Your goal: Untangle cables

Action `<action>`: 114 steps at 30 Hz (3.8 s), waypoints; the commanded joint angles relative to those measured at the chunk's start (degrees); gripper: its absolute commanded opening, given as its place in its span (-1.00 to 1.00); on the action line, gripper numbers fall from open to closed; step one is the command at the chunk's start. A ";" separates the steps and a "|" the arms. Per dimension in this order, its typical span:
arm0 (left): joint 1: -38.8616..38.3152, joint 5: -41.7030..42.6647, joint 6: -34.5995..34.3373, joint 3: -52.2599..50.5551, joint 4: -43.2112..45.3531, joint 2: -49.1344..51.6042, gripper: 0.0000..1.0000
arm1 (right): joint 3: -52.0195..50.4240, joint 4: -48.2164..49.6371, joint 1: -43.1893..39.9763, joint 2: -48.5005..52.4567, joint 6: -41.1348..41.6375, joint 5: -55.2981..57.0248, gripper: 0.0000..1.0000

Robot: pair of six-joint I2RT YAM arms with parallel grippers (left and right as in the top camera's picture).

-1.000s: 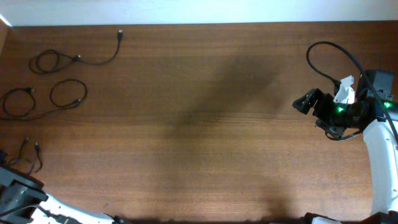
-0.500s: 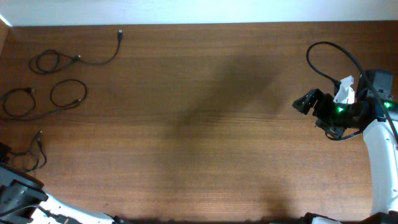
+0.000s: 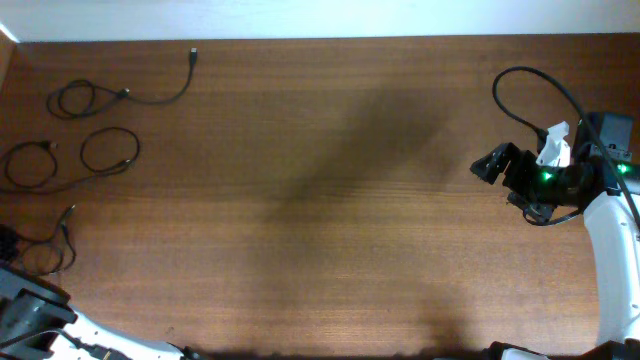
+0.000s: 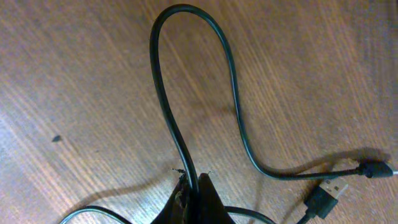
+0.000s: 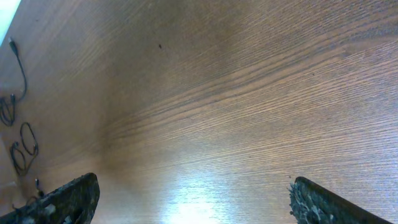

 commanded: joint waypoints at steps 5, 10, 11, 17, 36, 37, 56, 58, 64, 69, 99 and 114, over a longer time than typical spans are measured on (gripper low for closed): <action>-0.28 2.08 4.87 0.00 -0.15 0.28 -1.00 | 0.02 0.07 -0.15 0.15 -0.74 -0.52 0.97; -1.84 2.12 9.25 0.02 0.37 0.28 -1.00 | 0.02 0.09 -0.15 0.15 -0.72 -0.52 0.97; -2.71 2.10 11.26 0.02 0.52 0.28 -1.00 | 0.02 0.07 -0.15 0.15 -0.74 -0.52 0.97; -5.99 1.81 13.40 0.00 1.60 0.28 -1.00 | 0.02 0.09 -0.15 0.15 -0.74 -0.52 0.97; -1.49 -6.95 7.52 0.00 -3.41 0.28 -0.62 | 0.02 0.66 -0.15 0.15 -0.74 -0.46 0.96; -1.51 -6.95 7.52 0.00 -3.39 0.28 -0.57 | 0.02 0.66 -0.15 0.15 -0.76 -0.46 0.97; -1.51 4.68 5.62 8.46 -7.15 -1.99 1.00 | 0.02 0.31 -0.15 0.15 -0.74 -0.50 0.97; -1.51 4.66 5.62 8.44 -7.58 -2.08 1.00 | 0.02 0.22 -0.15 0.15 -0.74 -0.48 0.97; -1.51 4.11 5.64 8.44 -9.31 -2.08 0.94 | 0.02 0.26 -0.15 0.15 -0.76 -0.37 0.97; -2.69 -10.99 5.57 8.44 -11.69 -2.08 0.98 | 0.02 0.68 -0.15 0.15 -0.76 -0.26 0.97; -14.19 41.92 -19.67 8.44 -0.35 -33.79 0.98 | 0.02 -4.50 -0.15 0.15 -0.74 -2.93 0.97; -58.82 22.29 -13.18 8.41 -13.16 -36.41 0.99 | 0.02 -17.22 -0.15 -1.16 -3.50 -3.13 0.96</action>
